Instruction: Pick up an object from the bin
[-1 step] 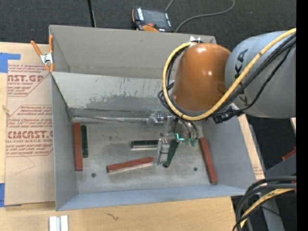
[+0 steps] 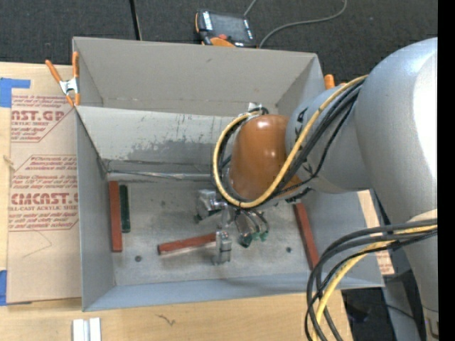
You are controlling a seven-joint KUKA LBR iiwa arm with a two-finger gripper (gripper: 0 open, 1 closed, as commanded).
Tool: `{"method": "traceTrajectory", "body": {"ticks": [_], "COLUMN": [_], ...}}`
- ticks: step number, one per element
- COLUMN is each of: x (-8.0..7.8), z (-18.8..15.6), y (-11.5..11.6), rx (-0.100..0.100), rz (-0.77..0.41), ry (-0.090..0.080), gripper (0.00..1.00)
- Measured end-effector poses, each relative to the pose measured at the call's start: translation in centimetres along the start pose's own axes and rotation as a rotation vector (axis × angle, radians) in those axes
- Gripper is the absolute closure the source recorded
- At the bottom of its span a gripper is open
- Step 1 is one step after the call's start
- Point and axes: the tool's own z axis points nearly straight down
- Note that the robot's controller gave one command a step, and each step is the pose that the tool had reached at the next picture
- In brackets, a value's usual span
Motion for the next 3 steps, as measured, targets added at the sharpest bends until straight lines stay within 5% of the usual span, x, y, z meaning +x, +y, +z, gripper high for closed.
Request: {"method": "traceTrajectory", "body": {"ticks": [1, 2, 3], "x": [-0.4, -4.6, -4.4], "z": [-0.7, -8.7, -8.4], "y": [-0.1, 1.2, 1.1], "rx": [0.000, 0.002, -0.001], "rz": [0.002, -0.440, -0.438], "ry": [-0.010, -0.008, -0.002], "gripper": [1.00, 1.00, 0.00]}}
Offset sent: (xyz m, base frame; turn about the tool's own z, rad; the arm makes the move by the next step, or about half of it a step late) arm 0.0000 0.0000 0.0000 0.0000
